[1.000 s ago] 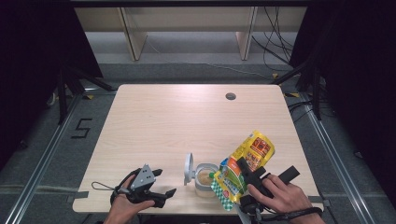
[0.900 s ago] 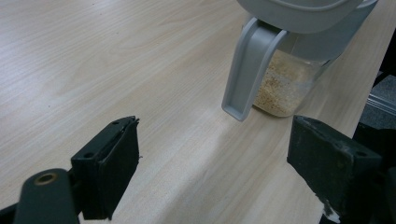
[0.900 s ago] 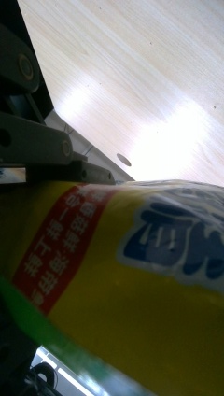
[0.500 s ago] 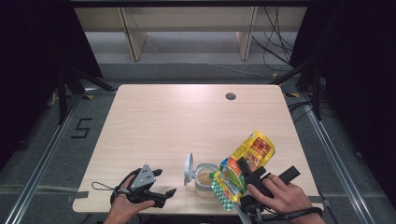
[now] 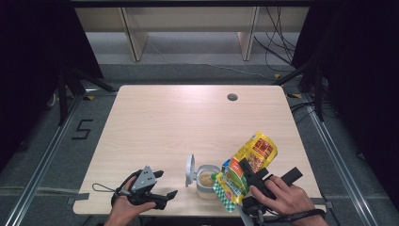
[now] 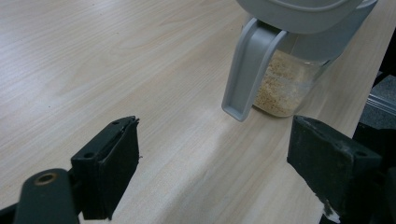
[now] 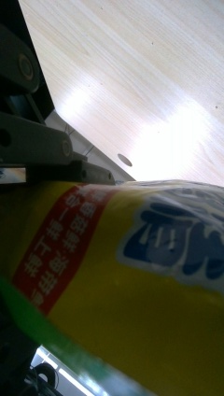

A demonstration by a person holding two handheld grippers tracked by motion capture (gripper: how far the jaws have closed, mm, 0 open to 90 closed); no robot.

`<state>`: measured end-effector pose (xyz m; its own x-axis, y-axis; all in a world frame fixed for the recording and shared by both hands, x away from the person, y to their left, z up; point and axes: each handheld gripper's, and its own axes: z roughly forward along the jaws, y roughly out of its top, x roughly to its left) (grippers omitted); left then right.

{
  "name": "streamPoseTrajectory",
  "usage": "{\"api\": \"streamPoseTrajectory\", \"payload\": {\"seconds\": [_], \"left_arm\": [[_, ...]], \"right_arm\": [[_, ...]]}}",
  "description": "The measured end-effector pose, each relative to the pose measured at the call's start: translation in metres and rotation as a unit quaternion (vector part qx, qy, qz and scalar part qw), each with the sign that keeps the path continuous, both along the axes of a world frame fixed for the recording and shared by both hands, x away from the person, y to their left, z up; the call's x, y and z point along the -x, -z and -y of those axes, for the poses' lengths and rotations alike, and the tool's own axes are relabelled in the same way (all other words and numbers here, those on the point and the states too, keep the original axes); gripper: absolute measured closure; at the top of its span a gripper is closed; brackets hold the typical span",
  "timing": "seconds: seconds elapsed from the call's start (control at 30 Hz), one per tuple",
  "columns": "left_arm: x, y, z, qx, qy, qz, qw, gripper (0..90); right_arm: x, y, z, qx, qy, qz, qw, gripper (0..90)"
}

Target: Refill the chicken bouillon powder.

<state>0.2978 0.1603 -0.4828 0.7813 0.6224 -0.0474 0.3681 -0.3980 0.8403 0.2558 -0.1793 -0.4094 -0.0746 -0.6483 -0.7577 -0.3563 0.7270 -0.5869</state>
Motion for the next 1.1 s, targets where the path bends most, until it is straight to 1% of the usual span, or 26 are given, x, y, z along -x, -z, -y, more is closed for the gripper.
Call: {"api": "streamPoseTrajectory", "payload": {"seconds": [0.03, 0.07, 0.13, 0.17, 0.27, 0.3, 0.33, 0.37, 0.4, 0.43, 0.47, 0.57, 0.63, 0.67, 0.7, 0.77, 0.8, 0.83, 0.87, 0.9, 0.97, 1.0, 1.03, 1.1], "left_arm": [[0.0003, 0.0003, 0.0008, 0.004, -0.002, 0.000, 1.0000, 15.9], [0.0009, 0.0012, 0.0017, 0.011, -0.005, -0.006, 0.9999, 16.0], [0.0006, 0.0025, 0.0025, 0.018, -0.004, -0.001, 0.9998, 16.0], [0.0005, 0.0022, 0.0025, 0.017, -0.005, -0.003, 0.9998, 16.0], [0.0004, 0.0007, 0.0012, 0.008, -0.004, -0.006, 0.9999, 15.9], [0.0003, 0.0005, 0.0009, 0.006, -0.003, -0.003, 1.0000, 16.0], [-0.0009, 0.0001, 0.0003, 0.000, 0.005, 0.004, 1.0000, 16.0], [0.0007, 0.0009, 0.0016, 0.009, -0.005, -0.008, 0.9999, 16.0], [0.0004, 0.0022, 0.0024, 0.017, -0.005, -0.002, 0.9998, 16.0], [0.0005, 0.0018, 0.0023, 0.014, -0.004, -0.004, 0.9999, 16.0], [0.0005, 0.0021, 0.0024, 0.017, -0.005, -0.002, 0.9999, 16.0], [0.0009, 0.0006, 0.0012, 0.008, -0.005, -0.006, 0.9999, 16.0], [-0.0001, 0.0002, 0.0004, 0.003, 0.000, 0.001, 1.0000, 16.0], [-0.0002, 0.0002, 0.0004, 0.003, 0.001, 0.001, 1.0000, 16.0], [0.0011, 0.0007, 0.0013, 0.009, -0.006, -0.006, 0.9999, 16.0], [0.0009, 0.0010, 0.0017, 0.011, -0.005, -0.005, 0.9999, 16.0], [0.0010, 0.0011, 0.0018, 0.011, -0.005, -0.005, 0.9999, 16.0], [0.0010, 0.0011, 0.0018, 0.011, -0.005, -0.005, 0.9999, 16.0], [0.0009, 0.0010, 0.0017, 0.011, -0.004, -0.005, 0.9999, 16.0], [0.0008, 0.0010, 0.0015, 0.011, -0.004, -0.005, 0.9999, 16.0], [0.0004, 0.0005, 0.0010, 0.007, -0.003, -0.004, 1.0000, 16.0], [0.0002, 0.0004, 0.0008, 0.005, -0.001, -0.002, 1.0000, 16.0], [0.0010, 0.0006, 0.0013, 0.009, -0.005, -0.006, 0.9999, 16.0], [0.0008, 0.0009, 0.0015, 0.010, -0.004, -0.005, 0.9999, 16.0]], "right_arm": [[-0.0002, 0.0001, 0.0000, 0.001, 0.001, -0.002, 1.0000, 63.0], [-0.0003, 0.0001, -0.0001, 0.003, 0.001, -0.002, 1.0000, 63.0], [0.0003, 0.0000, -0.0005, 0.004, 0.003, -0.001, 1.0000, 63.0], [0.0003, 0.0004, -0.0002, 0.000, 0.003, -0.002, 1.0000, 63.0], [0.0006, 0.0003, -0.0007, 0.001, 0.003, -0.003, 1.0000, 63.0], [0.0002, 0.0010, -0.0004, -0.001, 0.002, -0.002, 1.0000, 63.0], [0.0004, 0.0012, -0.0004, -0.001, 0.000, 0.003, 1.0000, 63.0], [0.0005, 0.0010, -0.0004, 0.002, 0.000, 0.004, 1.0000, 63.0], [0.0005, 0.0011, -0.0004, 0.001, 0.000, 0.004, 1.0000, 63.0], [0.0005, 0.0012, -0.0004, 0.000, 0.000, 0.004, 1.0000, 63.0], [0.0006, 0.0012, -0.0006, 0.001, 0.000, 0.004, 1.0000, 63.0], [0.0012, 0.0008, -0.0009, 0.002, 0.000, 0.007, 1.0000, 63.1], [0.0011, 0.0005, -0.0008, 0.003, 0.000, 0.007, 1.0000, 63.0], [0.0011, 0.0007, -0.0009, 0.004, 0.001, 0.007, 1.0000, 63.1], [0.0007, 0.0006, -0.0011, 0.006, 0.003, 0.002, 1.0000, 63.1], [0.0009, 0.0014, -0.0013, 0.006, 0.002, 0.002, 1.0000, 63.1], [0.0015, 0.0018, -0.0014, 0.005, 0.001, 0.008, 1.0000, 63.1], [0.0002, -0.0006, -0.0028, 0.026, -0.012, 0.011, 0.9995, 63.2], [-0.0001, -0.0009, -0.0032, 0.029, -0.012, 0.007, 0.9995, 63.2], [0.0005, -0.0012, -0.0038, 0.033, -0.011, 0.011, 0.9993, 63.2], [0.0004, -0.0011, -0.0036, 0.030, -0.010, 0.009, 0.9995, 63.2], [0.0001, -0.0011, -0.0039, 0.033, -0.012, 0.010, 0.9993, 63.3], [0.0001, -0.0011, -0.0038, 0.033, -0.011, 0.010, 0.9993, 63.3], [0.0002, -0.0012, -0.0037, 0.033, -0.011, 0.009, 0.9993, 63.4]]}}
